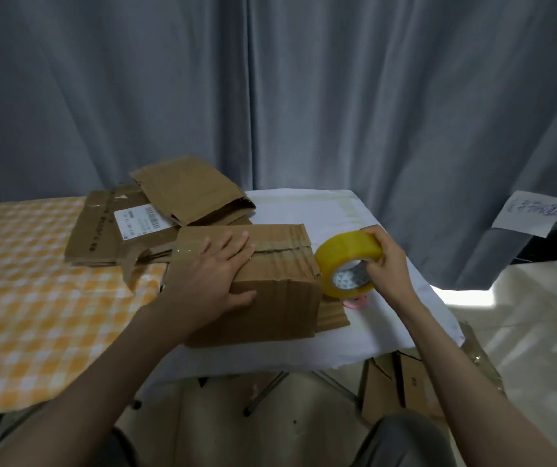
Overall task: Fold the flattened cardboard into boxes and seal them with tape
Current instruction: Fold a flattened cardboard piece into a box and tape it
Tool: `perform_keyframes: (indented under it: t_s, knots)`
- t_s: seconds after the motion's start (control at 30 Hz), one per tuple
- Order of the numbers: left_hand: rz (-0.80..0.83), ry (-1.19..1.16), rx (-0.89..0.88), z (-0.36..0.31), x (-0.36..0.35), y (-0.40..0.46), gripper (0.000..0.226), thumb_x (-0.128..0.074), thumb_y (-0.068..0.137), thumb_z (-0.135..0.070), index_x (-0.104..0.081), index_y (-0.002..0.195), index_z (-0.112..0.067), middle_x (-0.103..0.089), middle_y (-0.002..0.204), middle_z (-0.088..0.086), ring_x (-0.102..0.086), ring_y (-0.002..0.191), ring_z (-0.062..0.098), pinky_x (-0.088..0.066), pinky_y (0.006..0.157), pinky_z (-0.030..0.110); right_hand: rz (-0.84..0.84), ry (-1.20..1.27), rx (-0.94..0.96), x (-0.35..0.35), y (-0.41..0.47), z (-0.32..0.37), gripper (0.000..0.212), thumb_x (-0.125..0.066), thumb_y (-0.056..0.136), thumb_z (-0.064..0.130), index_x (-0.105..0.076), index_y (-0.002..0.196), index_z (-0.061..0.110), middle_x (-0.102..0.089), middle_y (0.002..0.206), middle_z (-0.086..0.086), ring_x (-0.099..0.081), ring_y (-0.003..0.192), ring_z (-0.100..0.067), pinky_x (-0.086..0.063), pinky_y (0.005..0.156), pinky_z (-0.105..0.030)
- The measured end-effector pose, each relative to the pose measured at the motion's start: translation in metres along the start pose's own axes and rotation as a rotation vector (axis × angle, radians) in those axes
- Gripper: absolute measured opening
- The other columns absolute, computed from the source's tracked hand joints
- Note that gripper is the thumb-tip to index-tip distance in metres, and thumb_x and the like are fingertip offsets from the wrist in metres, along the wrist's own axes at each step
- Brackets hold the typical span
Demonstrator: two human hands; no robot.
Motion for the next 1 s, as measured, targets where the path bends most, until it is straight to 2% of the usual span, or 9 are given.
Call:
perform_keyframes:
  t_s: [0.1, 0.23, 0.33, 0.43, 0.53, 0.7, 0.83, 0.9, 1.0]
  knots:
    - [0.019, -0.124, -0.113, -0.018, -0.004, 0.025, 0.102, -0.052, 0.089, -0.066, 0.014, 0.156, -0.025, 0.016, 0.164, -0.008, 0.01, 0.151, 0.009, 0.011, 0.117, 0.029, 0.006, 0.017, 0.022, -0.008, 0.004, 0.005, 0.053, -0.044, 0.058, 0.0, -0.059, 0.106, 0.015, -0.063, 0.1, 0.0, -0.059, 0.095, -0.013, -0.044, 0.076, -0.014]
    - [0.032, -0.159, -0.169, -0.034, -0.013, 0.048, 0.111, -0.041, 0.081, -0.08, 0.015, 0.156, -0.021, 0.022, 0.162, -0.006, 0.018, 0.146, 0.002, 0.012, 0.118, 0.025, -0.007, 0.003, 0.027, -0.014, 0.003, 0.006, 0.052, -0.045, 0.059, -0.001, -0.058, 0.108, 0.012, -0.061, 0.1, 0.001, -0.055, 0.093, 0.0, -0.043, 0.075, -0.008]
    - [0.053, -0.205, -0.151, -0.033, -0.019, 0.046, 0.103, -0.035, 0.083, -0.076, 0.009, 0.158, -0.02, 0.017, 0.163, -0.006, 0.017, 0.14, -0.004, 0.013, 0.113, 0.02, 0.05, -0.052, 0.103, -0.012, 0.003, 0.013, 0.053, -0.044, 0.058, -0.002, -0.057, 0.108, 0.009, -0.059, 0.099, 0.001, -0.055, 0.091, -0.011, -0.043, 0.077, -0.017]
    - [0.045, -0.226, -0.146, -0.033, -0.019, 0.039, 0.099, -0.035, 0.083, -0.073, 0.003, 0.158, -0.021, 0.012, 0.164, -0.006, 0.008, 0.148, 0.003, 0.011, 0.112, 0.019, 0.129, -0.166, 0.228, -0.015, 0.011, 0.024, 0.057, -0.045, 0.056, -0.002, -0.057, 0.111, 0.007, -0.06, 0.104, -0.006, -0.055, 0.095, -0.024, -0.044, 0.082, -0.032]
    - [0.051, -0.254, -0.126, -0.034, -0.014, 0.036, 0.097, -0.038, 0.083, -0.07, -0.001, 0.159, -0.021, 0.009, 0.164, -0.007, 0.003, 0.149, 0.006, 0.007, 0.112, 0.018, 0.16, -0.214, 0.251, -0.016, 0.018, 0.024, 0.06, -0.043, 0.054, -0.003, -0.056, 0.112, 0.006, -0.059, 0.105, -0.012, -0.054, 0.096, -0.034, -0.046, 0.084, -0.042]
    - [0.105, -0.215, -0.133, -0.034, -0.016, 0.037, 0.098, -0.033, 0.082, -0.073, 0.003, 0.158, -0.023, 0.012, 0.164, -0.007, 0.006, 0.148, 0.003, 0.006, 0.116, 0.021, 0.218, -0.222, 0.212, -0.027, 0.015, 0.001, 0.055, -0.042, 0.055, -0.002, -0.055, 0.107, 0.01, -0.059, 0.1, -0.01, -0.053, 0.091, -0.03, -0.045, 0.082, -0.047]
    - [0.135, -0.18, -0.124, -0.033, -0.019, 0.04, 0.1, -0.029, 0.08, -0.077, 0.006, 0.158, -0.024, 0.015, 0.164, -0.009, 0.008, 0.15, 0.004, 0.002, 0.122, 0.028, 0.221, -0.084, 0.04, -0.036, 0.014, -0.024, 0.049, -0.049, 0.065, 0.003, -0.05, 0.111, 0.019, -0.056, 0.107, -0.007, -0.053, 0.099, -0.028, -0.048, 0.084, -0.05]
    - [0.141, -0.171, -0.117, -0.03, -0.02, 0.041, 0.103, -0.025, 0.079, -0.083, 0.007, 0.158, -0.025, 0.015, 0.164, -0.009, 0.008, 0.15, 0.004, -0.002, 0.125, 0.034, 0.228, 0.006, -0.068, -0.032, 0.013, -0.03, 0.056, -0.064, 0.068, 0.014, -0.044, 0.12, 0.022, -0.052, 0.115, -0.005, -0.053, 0.103, -0.022, -0.051, 0.084, -0.041]
    - [0.146, -0.173, -0.12, -0.03, -0.021, 0.041, 0.11, -0.015, 0.071, -0.091, 0.008, 0.157, -0.027, 0.017, 0.162, -0.012, 0.01, 0.148, 0.002, 0.0, 0.123, 0.03, 0.305, 0.098, -0.287, -0.022, -0.005, -0.062, 0.08, -0.087, 0.063, 0.027, -0.042, 0.127, 0.016, -0.051, 0.113, -0.001, -0.054, 0.096, -0.012, -0.05, 0.067, -0.018]
Point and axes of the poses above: each hand's wrist, its own y-axis towards the middle knuckle, its own x-axis out of the back of the hand, z = x × y, the point moved 8 cm from there along y, towards the middle knuckle
